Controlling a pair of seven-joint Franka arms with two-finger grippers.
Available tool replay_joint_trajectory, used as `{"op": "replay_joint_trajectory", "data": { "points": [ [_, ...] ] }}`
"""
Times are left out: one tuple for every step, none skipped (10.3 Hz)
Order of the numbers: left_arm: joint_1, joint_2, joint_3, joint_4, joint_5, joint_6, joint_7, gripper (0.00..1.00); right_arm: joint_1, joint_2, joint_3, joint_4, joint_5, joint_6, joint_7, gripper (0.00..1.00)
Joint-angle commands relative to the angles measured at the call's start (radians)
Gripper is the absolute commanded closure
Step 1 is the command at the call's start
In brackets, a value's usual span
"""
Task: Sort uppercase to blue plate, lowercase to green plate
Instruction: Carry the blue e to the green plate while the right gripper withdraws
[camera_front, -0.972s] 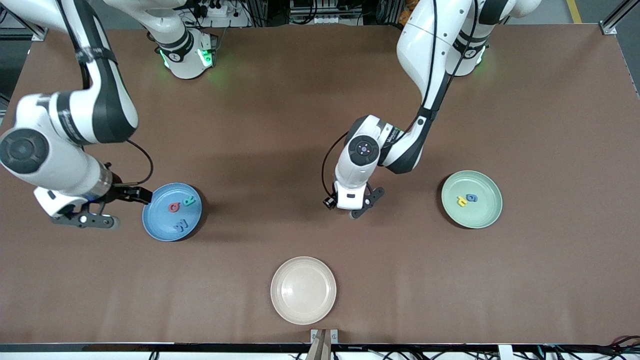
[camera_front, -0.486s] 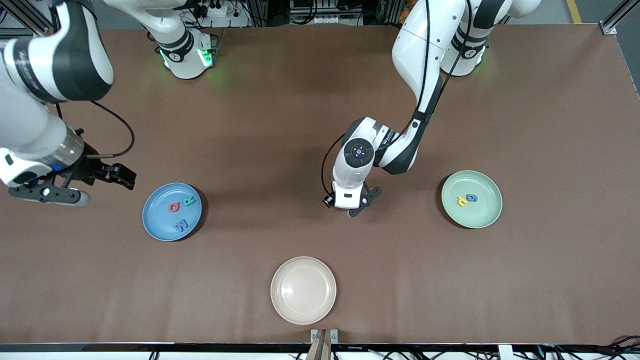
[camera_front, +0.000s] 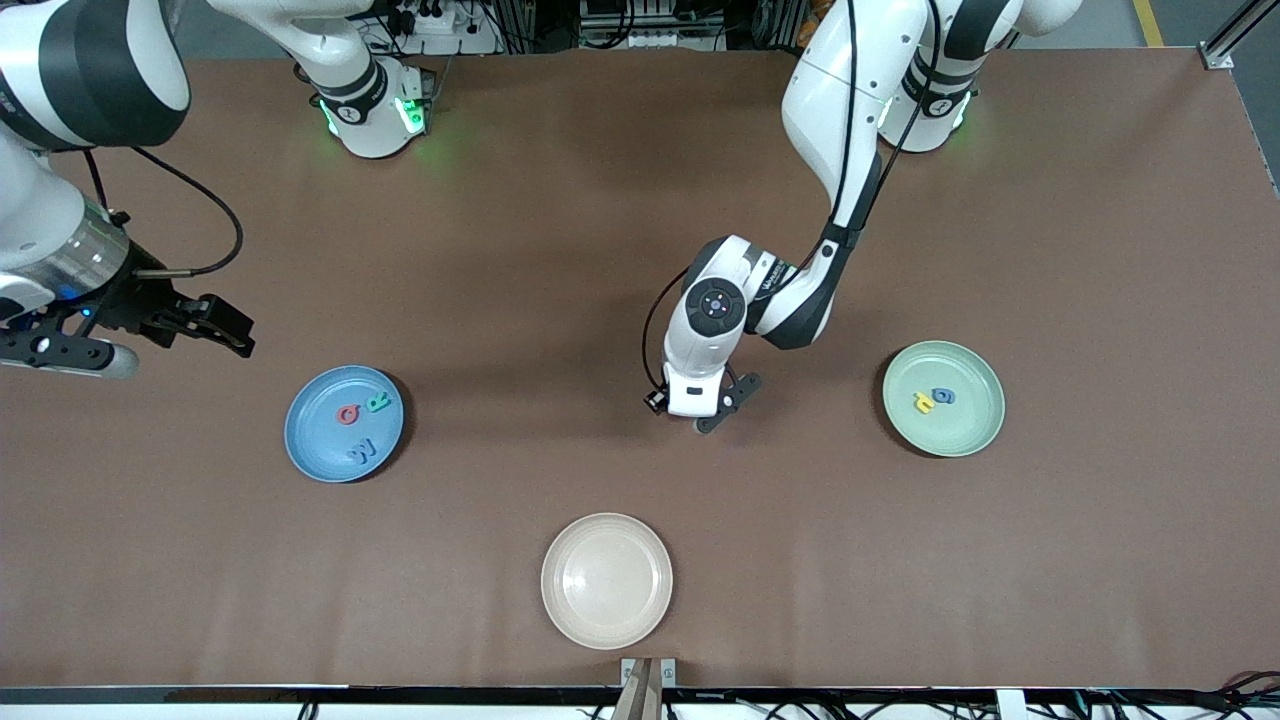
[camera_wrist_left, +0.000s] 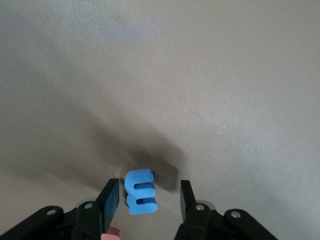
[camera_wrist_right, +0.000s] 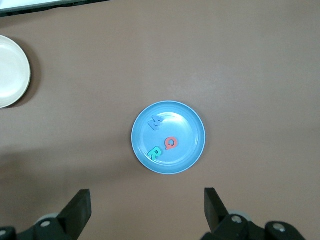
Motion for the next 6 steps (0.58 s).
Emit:
{"op": "replay_joint_trajectory", "data": {
  "points": [
    [-0.016, 0.005, 0.006, 0.006, -0.011, -0.006, -0.01, 0.43, -0.016, -0.045, 0.005, -0.016, 0.051, -0.022, -0.005, 0.0],
    [-0.016, 0.005, 0.005, -0.001, -0.008, -0.006, -0.008, 0.44, -0.017, -0.05, 0.004, -0.002, 0.059, -0.024, -0.005, 0.0],
    [-0.015, 0.005, 0.002, -0.008, 0.033, -0.006, -0.008, 0.47, -0.019, -0.05, 0.002, 0.007, 0.065, -0.03, -0.005, 0.0],
    [-0.013, 0.006, -0.006, -0.016, 0.055, -0.006, -0.01, 0.49, -0.017, -0.05, -0.012, 0.013, 0.075, -0.031, -0.005, 0.0],
    [-0.01, 0.009, -0.007, -0.019, 0.056, -0.006, -0.008, 0.5, -0.017, -0.048, -0.012, 0.013, 0.082, -0.03, -0.007, 0.0],
    [-0.01, 0.011, -0.009, -0.021, 0.062, -0.006, -0.008, 0.52, -0.017, -0.048, -0.013, 0.015, 0.085, -0.03, -0.005, 0.0]
  ]
}}
